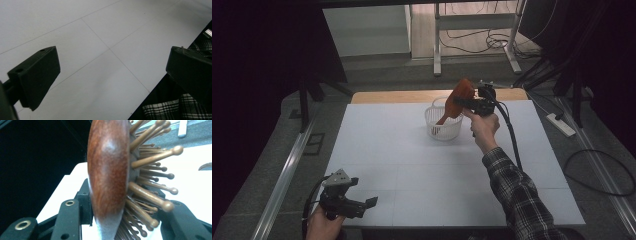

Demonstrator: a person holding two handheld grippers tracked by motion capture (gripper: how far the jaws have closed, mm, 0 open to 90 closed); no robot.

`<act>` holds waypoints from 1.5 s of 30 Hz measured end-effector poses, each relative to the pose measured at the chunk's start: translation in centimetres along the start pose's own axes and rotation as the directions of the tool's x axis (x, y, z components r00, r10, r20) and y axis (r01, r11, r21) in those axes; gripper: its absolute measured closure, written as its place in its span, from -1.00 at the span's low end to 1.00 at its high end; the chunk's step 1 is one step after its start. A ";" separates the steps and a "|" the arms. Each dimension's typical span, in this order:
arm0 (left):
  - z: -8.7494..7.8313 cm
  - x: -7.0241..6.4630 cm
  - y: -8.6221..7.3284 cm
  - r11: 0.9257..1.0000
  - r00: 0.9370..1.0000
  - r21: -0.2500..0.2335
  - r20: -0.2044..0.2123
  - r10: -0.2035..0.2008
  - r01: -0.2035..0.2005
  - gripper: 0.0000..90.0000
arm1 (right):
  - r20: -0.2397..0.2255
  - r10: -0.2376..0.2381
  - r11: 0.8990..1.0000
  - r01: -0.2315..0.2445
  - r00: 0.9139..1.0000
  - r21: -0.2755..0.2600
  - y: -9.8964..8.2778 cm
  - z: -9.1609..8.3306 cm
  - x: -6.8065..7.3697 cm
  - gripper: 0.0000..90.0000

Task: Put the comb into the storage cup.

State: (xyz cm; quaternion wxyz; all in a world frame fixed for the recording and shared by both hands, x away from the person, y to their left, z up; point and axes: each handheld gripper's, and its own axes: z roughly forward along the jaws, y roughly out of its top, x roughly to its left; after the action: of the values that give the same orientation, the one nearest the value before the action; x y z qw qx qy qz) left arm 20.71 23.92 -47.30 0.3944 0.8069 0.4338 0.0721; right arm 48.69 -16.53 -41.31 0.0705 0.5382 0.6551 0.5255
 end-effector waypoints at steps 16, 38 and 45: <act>0.1 0.0 0.0 1.000 1.000 0.006 0.000 0.002 -0.002 -0.99 | 0.022 -0.006 1.000 0.006 1.000 0.004 -1.2 0.6 -0.3 0.14; 0.2 -0.1 0.1 1.000 1.000 0.021 -0.007 0.006 -0.006 -0.99 | 0.029 0.038 0.999 -0.038 0.999 -0.001 -2.1 0.4 -2.1 -0.08; 0.2 0.0 0.1 1.000 1.000 0.020 -0.006 0.006 -0.006 -0.99 | 0.033 0.023 1.000 -0.023 0.999 0.016 -2.1 0.5 -2.1 -0.19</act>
State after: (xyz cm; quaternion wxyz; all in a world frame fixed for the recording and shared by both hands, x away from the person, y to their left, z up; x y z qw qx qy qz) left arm 20.87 23.72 -47.35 0.3848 0.8118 0.4334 0.0713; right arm 48.56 -17.55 -44.13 0.0707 0.5548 0.6519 0.5120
